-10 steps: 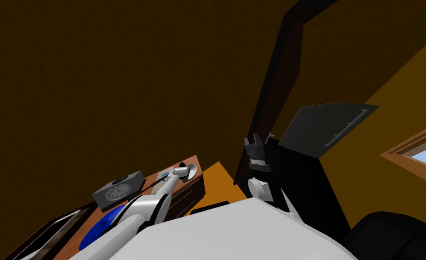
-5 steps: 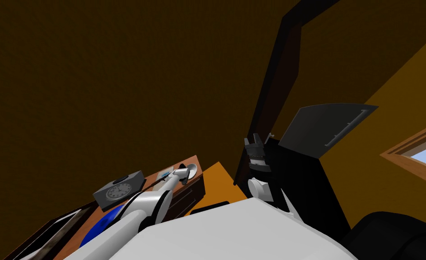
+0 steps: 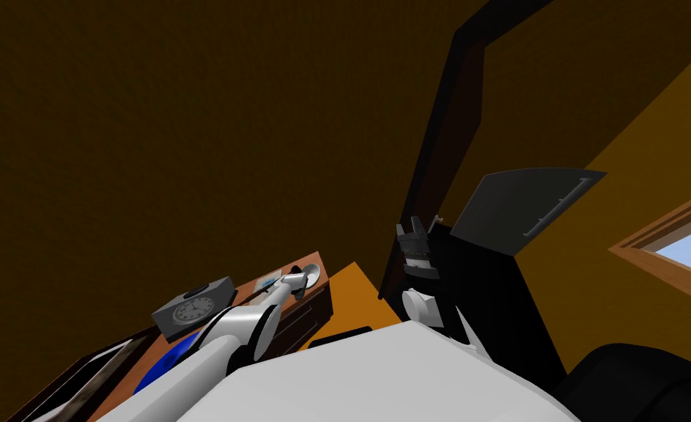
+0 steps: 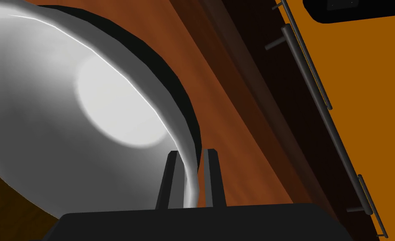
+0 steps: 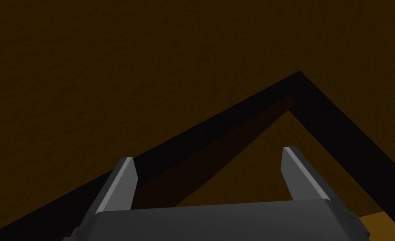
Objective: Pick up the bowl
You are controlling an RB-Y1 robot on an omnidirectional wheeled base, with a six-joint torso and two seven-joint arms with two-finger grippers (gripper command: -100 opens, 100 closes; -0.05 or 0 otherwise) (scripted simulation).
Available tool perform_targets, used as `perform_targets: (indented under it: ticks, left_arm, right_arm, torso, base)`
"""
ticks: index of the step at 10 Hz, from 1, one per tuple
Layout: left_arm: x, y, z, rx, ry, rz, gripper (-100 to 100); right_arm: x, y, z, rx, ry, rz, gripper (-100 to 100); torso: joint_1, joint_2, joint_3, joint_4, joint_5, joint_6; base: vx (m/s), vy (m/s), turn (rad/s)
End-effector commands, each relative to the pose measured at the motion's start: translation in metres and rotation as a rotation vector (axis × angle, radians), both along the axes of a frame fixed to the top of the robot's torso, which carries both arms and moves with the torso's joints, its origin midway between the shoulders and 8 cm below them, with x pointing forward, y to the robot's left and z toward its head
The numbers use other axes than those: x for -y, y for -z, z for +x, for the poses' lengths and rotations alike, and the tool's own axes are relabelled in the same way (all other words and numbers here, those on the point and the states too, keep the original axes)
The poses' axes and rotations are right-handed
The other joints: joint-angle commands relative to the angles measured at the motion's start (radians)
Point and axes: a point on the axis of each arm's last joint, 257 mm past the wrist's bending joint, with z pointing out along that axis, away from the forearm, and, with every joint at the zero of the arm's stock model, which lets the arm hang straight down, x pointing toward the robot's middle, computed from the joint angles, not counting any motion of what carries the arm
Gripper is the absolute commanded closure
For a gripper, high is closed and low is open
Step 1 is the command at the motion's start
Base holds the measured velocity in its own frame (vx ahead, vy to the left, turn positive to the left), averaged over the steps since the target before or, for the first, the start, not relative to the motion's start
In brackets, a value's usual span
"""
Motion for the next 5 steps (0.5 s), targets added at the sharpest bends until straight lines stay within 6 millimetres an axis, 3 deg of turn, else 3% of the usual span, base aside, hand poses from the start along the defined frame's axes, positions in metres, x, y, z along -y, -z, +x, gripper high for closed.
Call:
perform_targets:
  ticks: [1,3,4,5]
  left_arm:
    - [0.0,0.0,0.0,0.0,0.0,0.0,100]
    - [0.0,0.0,0.0,0.001,0.0,0.0,100]
    - [0.0,0.0,0.0,0.0,0.0,0.0,0]
    - [-0.002,0.008,-0.014,-0.03,0.002,0.001,100]
  right_arm:
    - [0.0,0.0,0.0,0.0,0.0,0.0,0]
    - [0.0,0.0,0.0,0.0,0.0,0.0,0]
    - [0.0,0.0,0.0,0.0,0.0,0.0,0]
    - [0.0,0.0,0.0,0.0,0.0,0.0,0]
  torso:
    - [0.0,0.0,0.0,0.0,0.0,0.0]
    - [0.0,0.0,0.0,0.0,0.0,0.0]
    - [0.0,0.0,0.0,0.0,0.0,0.0]
    - [0.0,0.001,0.0,0.0,0.0,0.0]
  base:
    - [0.0,0.0,0.0]
    - [0.0,0.0,0.0]
    - [0.0,0.0,0.0]
    - [0.028,-0.011,0.044]
